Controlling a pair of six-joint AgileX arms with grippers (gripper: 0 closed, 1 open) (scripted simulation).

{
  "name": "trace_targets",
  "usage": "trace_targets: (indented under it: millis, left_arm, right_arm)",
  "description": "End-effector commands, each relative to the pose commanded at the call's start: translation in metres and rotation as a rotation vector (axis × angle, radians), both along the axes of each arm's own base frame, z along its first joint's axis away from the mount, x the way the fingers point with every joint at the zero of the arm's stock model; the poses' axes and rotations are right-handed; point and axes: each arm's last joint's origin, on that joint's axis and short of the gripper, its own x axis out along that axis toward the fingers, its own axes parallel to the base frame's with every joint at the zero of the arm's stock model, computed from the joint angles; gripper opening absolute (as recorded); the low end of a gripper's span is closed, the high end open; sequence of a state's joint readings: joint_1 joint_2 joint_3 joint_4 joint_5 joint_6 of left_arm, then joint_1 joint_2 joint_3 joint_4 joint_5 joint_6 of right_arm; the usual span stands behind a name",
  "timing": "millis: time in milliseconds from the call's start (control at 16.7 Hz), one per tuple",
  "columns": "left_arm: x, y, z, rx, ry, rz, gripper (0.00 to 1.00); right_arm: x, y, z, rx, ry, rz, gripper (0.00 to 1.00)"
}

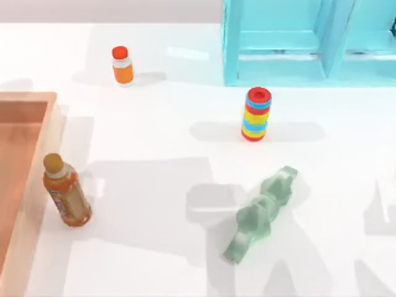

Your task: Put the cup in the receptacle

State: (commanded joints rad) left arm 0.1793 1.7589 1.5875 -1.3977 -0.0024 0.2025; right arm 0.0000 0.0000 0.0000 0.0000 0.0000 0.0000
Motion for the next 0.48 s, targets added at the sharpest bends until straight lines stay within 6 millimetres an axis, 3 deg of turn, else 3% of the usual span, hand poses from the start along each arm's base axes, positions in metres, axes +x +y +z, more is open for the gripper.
trace_targets:
  millis: [300,480]
  left_arm:
    - [0.001,-0.001,-0.001,0.002,0.0,-0.005,0.0]
    - [0.002,0.001,-0.014,0.002,-0.002,-0.005,0.0]
  right_arm:
    - [0.0,0.0,0.0,0.0,0.0,0.0,1.0]
    - [0.0,0.0,0.0,0.0,0.0,0.0,1.0]
